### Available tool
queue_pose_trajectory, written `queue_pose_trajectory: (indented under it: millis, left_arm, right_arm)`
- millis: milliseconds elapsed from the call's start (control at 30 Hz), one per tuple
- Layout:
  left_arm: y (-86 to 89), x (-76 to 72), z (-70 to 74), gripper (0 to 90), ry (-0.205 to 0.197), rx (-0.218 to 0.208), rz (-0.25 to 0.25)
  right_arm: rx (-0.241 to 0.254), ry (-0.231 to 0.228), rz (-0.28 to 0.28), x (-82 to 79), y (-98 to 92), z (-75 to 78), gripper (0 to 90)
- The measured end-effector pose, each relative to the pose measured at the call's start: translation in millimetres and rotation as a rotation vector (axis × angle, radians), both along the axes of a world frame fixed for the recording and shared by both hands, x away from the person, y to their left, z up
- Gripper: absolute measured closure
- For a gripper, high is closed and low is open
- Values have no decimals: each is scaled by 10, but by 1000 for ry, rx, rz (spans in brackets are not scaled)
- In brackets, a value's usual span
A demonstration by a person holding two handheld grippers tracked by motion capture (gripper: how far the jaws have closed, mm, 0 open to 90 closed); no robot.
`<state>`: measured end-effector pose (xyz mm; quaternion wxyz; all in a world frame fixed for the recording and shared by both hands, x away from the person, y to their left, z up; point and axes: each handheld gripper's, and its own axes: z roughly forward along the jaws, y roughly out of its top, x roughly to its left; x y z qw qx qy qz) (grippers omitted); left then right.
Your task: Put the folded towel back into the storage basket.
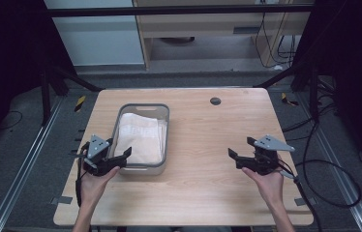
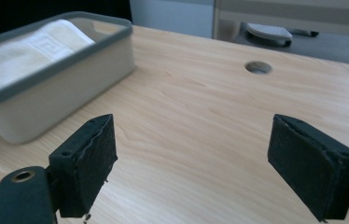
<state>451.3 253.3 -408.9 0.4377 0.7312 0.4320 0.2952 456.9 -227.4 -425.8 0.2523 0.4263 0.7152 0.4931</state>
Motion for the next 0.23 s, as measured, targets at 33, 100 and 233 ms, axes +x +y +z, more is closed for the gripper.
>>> queue_pose_trajectory:
  millis: [33, 100, 233]
  left_arm:
    - [2, -26, -4, 228, -2, -1, -1]
    - [12, -79, -14, 227, -2, 0, -5]
    - [60, -169, -36, 227, -5, -22, -8]
  right_arm:
    - [2, 5, -9, -24, -62, -26, 154]
    - [7, 5, -24, -69, -173, -72, 152]
    - [18, 17, -49, -136, -340, -164, 149]
